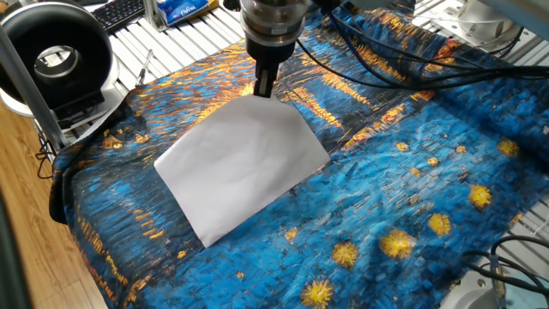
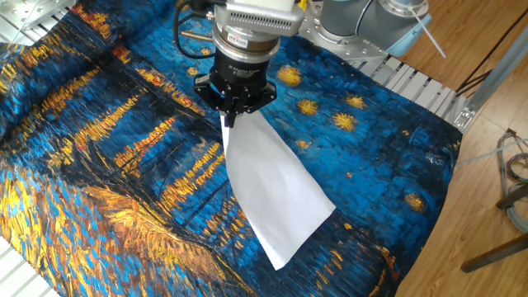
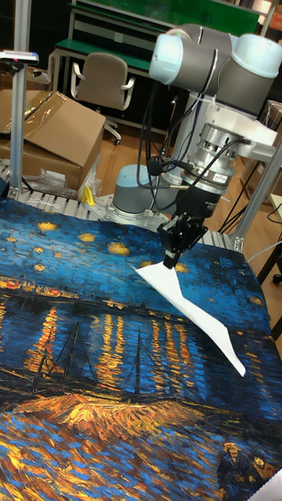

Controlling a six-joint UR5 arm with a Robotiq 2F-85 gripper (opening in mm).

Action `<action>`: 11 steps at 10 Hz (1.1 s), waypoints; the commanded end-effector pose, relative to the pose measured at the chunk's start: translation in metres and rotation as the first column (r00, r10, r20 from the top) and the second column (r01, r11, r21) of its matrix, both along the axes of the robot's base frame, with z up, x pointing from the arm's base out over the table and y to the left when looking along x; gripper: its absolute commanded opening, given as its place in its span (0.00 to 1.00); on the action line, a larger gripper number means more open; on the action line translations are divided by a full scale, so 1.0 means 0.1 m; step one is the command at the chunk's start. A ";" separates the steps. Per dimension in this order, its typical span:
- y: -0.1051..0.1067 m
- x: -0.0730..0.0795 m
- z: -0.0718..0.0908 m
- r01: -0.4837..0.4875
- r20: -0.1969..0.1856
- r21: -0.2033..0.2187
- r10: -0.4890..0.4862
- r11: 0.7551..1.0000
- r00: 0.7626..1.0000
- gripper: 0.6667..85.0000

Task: Flip over and spread out the paper that is laid flat on the table

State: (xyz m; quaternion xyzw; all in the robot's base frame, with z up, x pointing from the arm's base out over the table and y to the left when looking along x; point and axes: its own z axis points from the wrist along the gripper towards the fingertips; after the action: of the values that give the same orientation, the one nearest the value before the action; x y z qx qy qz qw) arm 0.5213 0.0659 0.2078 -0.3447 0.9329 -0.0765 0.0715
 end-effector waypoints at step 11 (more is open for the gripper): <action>0.03 -0.22 0.35 0.340 -0.009 0.143 -0.343 0.929 0.939 0.10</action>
State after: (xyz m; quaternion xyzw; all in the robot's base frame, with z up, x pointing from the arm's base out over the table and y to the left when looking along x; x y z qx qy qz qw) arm 0.5094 0.0670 0.2224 -0.2637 0.9598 -0.0476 0.0840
